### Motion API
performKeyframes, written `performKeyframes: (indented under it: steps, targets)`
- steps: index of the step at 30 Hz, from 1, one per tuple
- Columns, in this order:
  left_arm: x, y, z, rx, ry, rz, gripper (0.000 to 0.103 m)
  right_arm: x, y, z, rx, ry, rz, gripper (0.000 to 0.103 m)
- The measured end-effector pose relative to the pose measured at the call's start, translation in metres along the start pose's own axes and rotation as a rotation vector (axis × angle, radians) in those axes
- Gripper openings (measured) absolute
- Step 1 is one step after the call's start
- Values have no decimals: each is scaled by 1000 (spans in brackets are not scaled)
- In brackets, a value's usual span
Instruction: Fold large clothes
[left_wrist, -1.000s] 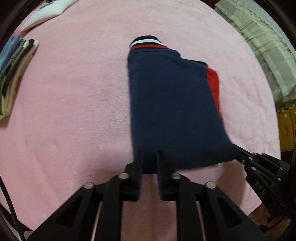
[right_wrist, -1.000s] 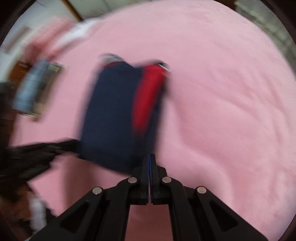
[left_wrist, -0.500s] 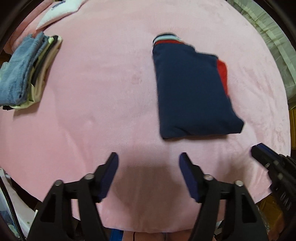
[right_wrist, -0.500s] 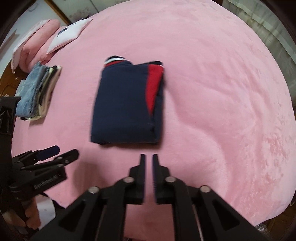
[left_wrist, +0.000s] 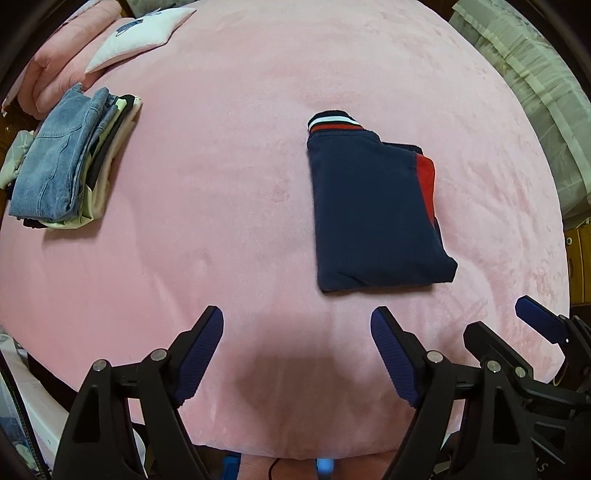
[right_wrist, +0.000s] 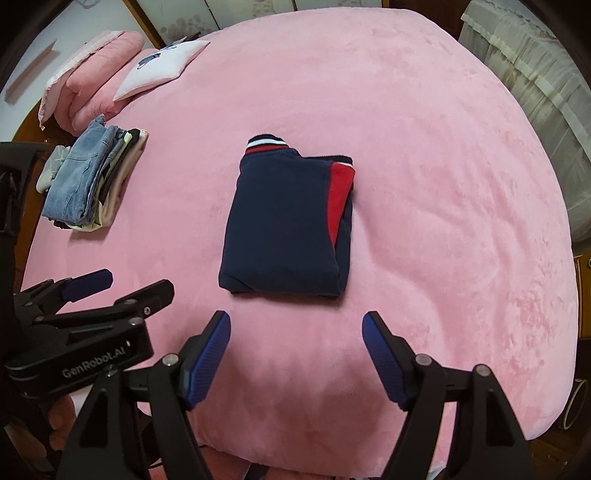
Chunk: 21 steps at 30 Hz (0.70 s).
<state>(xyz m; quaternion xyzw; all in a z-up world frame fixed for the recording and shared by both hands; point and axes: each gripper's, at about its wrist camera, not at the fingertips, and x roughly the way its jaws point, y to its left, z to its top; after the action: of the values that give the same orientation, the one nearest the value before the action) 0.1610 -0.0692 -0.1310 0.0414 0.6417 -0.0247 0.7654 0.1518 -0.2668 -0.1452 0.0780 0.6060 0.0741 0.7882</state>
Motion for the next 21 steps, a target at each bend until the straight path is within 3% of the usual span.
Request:
performKeyframes:
  steps: [17,21]
  targets:
    - [3,-13,5,-11,4,50,81,8,-18,7,14,39,26,76]
    - [14,-17,11,-41,36,24,81,15,-25,11,11,58,39,77]
